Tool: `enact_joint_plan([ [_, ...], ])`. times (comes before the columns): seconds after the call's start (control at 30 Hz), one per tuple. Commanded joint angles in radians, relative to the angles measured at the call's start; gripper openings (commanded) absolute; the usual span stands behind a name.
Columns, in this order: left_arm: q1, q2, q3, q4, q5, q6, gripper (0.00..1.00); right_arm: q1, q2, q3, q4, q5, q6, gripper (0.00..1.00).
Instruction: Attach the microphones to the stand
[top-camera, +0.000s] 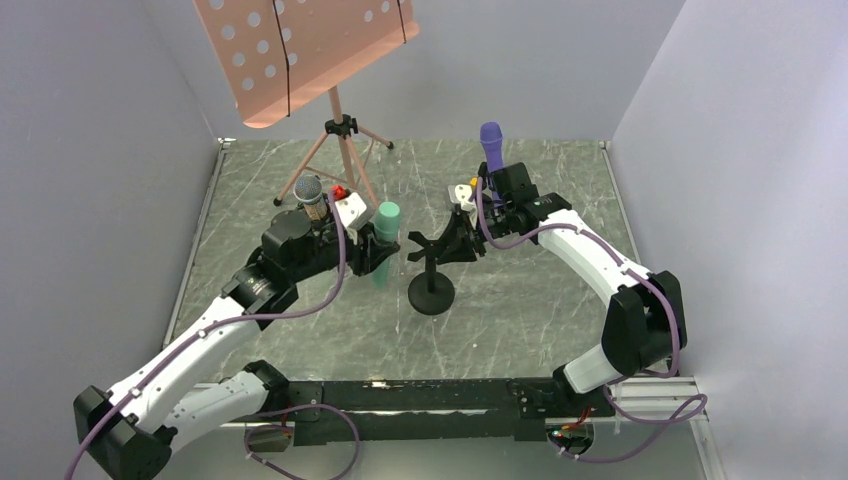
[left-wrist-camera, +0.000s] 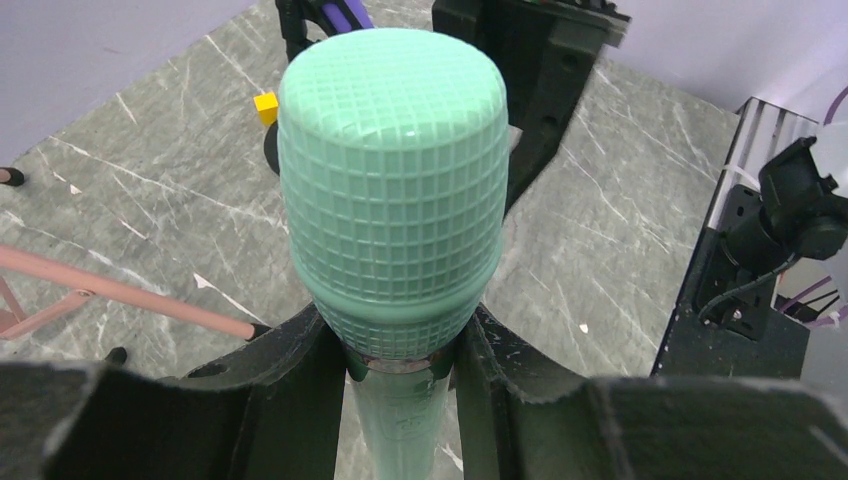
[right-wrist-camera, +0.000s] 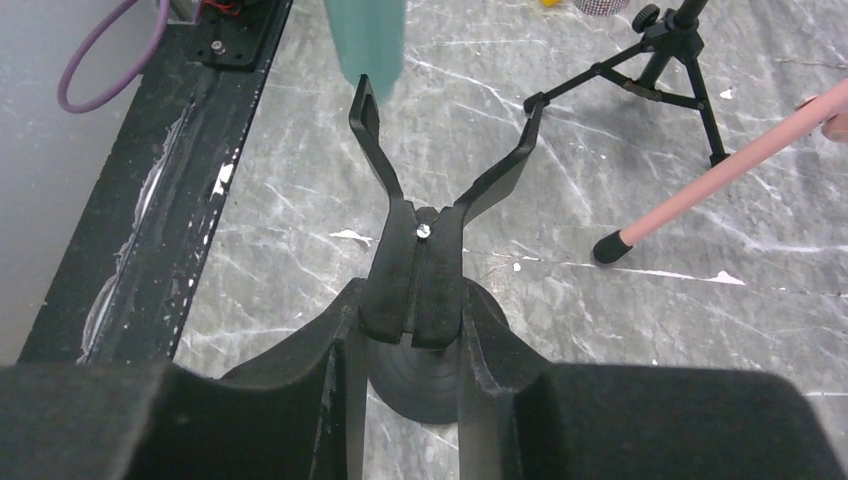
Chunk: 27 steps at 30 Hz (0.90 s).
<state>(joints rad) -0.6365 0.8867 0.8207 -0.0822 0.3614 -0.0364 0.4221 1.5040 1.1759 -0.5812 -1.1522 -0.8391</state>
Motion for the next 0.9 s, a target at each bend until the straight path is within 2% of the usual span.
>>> enact_joint_plan([
  [0.0,0.025,0.057,0.082,0.126,0.046,0.02,0.0,0.002,-0.005,0.041,-0.04,-0.033,-0.044,0.18],
  [0.23,0.029,0.173,0.136,0.196,0.091,0.063,0.0,0.003,0.005,0.047,-0.062,-0.035,-0.061,0.16],
  [0.43,0.03,0.254,0.147,0.299,0.181,-0.026,0.0,0.003,0.001,0.045,-0.06,-0.036,-0.059,0.15],
  [0.67,0.029,0.296,0.071,0.469,0.243,-0.126,0.0,0.003,0.004,0.048,-0.06,-0.037,-0.052,0.14],
  [0.87,0.03,0.335,0.048,0.516,0.253,-0.149,0.0,0.006,0.009,0.052,-0.06,-0.034,-0.047,0.13],
])
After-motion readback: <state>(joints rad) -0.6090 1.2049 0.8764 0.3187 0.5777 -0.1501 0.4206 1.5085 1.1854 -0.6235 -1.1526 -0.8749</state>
